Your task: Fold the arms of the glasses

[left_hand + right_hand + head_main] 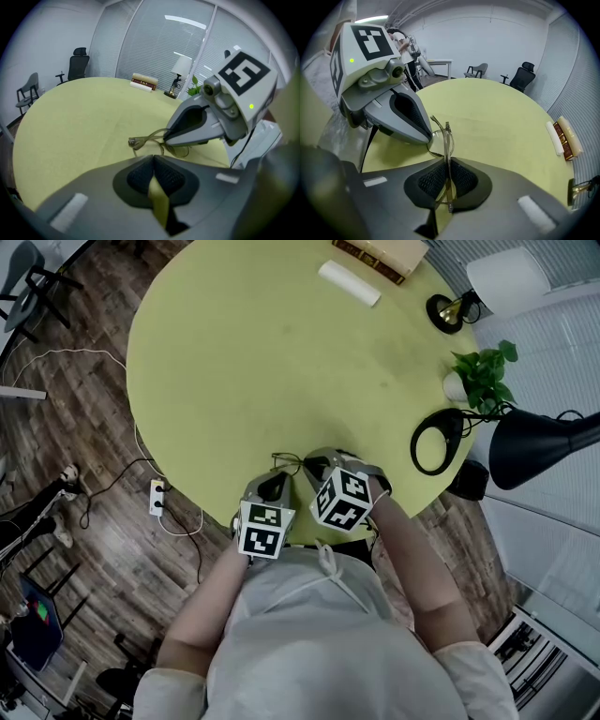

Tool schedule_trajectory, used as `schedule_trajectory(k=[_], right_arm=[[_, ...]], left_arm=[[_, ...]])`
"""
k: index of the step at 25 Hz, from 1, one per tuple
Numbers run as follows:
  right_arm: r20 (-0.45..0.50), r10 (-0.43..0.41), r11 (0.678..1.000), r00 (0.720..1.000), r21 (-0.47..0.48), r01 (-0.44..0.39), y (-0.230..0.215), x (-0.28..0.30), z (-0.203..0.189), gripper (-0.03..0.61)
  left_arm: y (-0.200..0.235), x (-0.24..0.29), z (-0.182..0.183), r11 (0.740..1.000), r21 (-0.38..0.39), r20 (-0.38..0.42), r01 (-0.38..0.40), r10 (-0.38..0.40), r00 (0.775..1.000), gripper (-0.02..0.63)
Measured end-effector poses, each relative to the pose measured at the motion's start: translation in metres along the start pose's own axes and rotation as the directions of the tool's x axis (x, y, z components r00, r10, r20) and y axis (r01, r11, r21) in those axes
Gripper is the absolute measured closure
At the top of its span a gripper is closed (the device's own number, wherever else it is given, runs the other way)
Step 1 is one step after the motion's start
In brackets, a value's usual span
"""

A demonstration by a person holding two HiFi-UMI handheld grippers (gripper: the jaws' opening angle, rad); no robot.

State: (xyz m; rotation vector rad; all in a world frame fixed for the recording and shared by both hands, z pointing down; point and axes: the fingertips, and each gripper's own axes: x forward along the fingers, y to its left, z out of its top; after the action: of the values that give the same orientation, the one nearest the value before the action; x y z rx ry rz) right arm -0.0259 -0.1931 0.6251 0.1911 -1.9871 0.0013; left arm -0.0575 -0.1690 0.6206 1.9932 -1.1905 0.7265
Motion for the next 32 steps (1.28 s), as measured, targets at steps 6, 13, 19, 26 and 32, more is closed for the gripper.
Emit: schedule_trajectory(k=[6, 13, 19, 26, 32], right_arm=[[0.048, -0.040, 0.999, 0.998, 0.023, 0.038, -0.005, -0.009, 0.007, 0.466], [0.194, -0.111, 0.985, 0.975, 0.154, 0.081, -0.008, -0.051, 0.020, 0.453], [0.316, -0.364, 0.889, 0.876, 0.398, 0.226, -0.031, -0.111, 0.026, 0.528], [0.339, -0.700, 0.641, 0.628, 0.686, 0.344, -0.060, -0.207, 0.023, 0.578], [0.291, -0.792, 0.518, 0.536, 0.784, 0.341, -0.062, -0.249, 0.003, 0.580]], left_arm=[[0.001, -0.004, 0.001, 1.000, -0.002, 0.000, 0.016, -0.016, 1.000, 0.607], [-0.005, -0.039, 0.031, 0.999, 0.012, 0.099, 0.041, -0.042, 0.994, 0.607], [-0.014, -0.077, 0.081, 0.997, 0.069, 0.247, 0.019, -0.035, 0.968, 0.607], [-0.032, -0.145, 0.160, 0.980, 0.197, 0.507, -0.025, -0.080, 0.858, 0.607], [-0.044, -0.179, 0.192, 0.973, 0.223, 0.590, -0.055, -0.090, 0.802, 0.607]])
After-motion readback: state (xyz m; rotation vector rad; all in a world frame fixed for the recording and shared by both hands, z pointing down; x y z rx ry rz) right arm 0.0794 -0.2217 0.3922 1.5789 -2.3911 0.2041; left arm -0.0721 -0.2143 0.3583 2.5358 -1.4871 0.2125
